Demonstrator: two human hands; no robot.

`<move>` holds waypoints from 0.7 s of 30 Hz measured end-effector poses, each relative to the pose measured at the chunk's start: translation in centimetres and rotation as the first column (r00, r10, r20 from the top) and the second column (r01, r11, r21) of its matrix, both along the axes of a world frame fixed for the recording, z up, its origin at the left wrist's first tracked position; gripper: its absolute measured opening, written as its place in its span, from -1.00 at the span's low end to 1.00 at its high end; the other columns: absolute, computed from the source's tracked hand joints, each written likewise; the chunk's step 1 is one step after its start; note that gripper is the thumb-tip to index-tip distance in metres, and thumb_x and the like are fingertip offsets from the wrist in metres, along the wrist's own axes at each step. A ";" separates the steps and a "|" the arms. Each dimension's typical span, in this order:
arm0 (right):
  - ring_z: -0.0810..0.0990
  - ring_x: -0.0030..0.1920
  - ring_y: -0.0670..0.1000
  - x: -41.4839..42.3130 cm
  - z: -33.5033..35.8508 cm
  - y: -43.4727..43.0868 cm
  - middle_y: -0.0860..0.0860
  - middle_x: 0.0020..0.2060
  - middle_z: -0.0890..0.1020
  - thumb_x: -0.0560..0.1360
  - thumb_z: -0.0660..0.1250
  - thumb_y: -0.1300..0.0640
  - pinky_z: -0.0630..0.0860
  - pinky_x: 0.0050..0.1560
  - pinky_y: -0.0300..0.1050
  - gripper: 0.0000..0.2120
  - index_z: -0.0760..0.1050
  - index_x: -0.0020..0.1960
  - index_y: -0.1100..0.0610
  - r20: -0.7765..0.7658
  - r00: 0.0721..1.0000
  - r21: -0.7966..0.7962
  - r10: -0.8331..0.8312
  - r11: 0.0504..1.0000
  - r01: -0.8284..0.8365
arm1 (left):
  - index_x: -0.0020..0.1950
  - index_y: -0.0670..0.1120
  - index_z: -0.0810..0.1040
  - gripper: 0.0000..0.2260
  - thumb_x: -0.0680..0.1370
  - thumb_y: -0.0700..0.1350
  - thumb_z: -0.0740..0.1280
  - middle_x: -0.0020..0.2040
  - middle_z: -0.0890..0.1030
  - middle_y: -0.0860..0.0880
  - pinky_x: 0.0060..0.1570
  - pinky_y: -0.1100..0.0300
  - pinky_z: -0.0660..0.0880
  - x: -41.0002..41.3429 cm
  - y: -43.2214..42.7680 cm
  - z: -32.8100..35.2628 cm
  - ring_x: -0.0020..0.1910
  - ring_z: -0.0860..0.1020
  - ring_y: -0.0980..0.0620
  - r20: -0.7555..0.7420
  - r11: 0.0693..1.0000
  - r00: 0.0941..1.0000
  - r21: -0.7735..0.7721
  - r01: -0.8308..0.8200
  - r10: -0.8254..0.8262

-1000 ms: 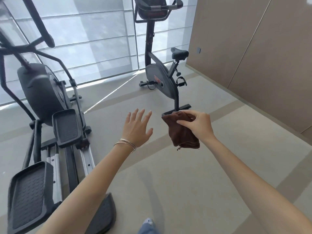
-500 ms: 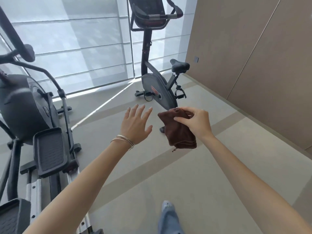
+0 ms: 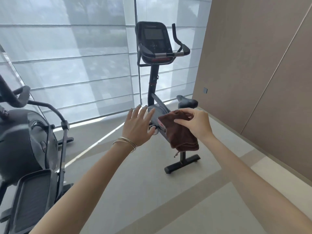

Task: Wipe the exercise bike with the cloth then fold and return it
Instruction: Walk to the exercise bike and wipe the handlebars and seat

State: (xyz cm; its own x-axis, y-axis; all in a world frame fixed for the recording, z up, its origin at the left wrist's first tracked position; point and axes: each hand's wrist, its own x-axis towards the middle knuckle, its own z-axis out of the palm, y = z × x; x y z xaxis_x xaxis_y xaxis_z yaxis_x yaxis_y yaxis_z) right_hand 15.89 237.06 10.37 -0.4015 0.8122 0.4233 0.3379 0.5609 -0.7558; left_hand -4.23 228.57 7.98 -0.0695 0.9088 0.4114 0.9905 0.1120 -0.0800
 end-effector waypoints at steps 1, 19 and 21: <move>0.60 -0.07 -0.09 -0.5 0.3 1.5 -0.12 -0.12 0.63 0.35 0.52 0.09 0.46 -0.04 -0.39 -0.68 0.61 0.09 0.05 0.003 1.000 0.006 0.005 1.000 -0.005 | 0.50 -0.01 0.12 -0.44 0.55 0.14 0.14 0.50 0.22 -0.13 0.46 -0.11 0.03 -0.4 1.3 0.3 0.49 0.11 -0.18 -0.003 1.000 1.000 0.006 -0.005 0.005; 0.59 0.00 0.00 -15.4 0.7 17.2 0.01 0.03 0.67 0.37 0.50 0.10 0.52 0.10 -0.14 -0.66 0.60 0.13 0.09 0.013 0.997 0.010 -0.072 0.997 0.072 | 0.51 0.00 0.12 -0.45 0.55 0.13 0.13 0.51 0.20 -0.12 0.48 -0.11 0.04 -15.1 17.6 0.3 0.50 0.10 -0.18 -0.033 0.998 0.998 0.005 0.057 -0.057; 0.60 0.02 0.01 -17.8 0.9 18.6 0.02 0.03 0.67 0.38 0.49 0.10 0.52 0.11 -0.11 -0.67 0.60 0.13 0.10 0.020 0.996 0.009 -0.083 0.997 0.083 | 0.51 -0.01 0.12 -0.45 0.56 0.13 0.12 0.51 0.20 -0.12 0.47 -0.11 0.05 -17.8 19.2 0.6 0.50 0.10 -0.17 -0.036 0.998 0.997 0.001 0.070 -0.070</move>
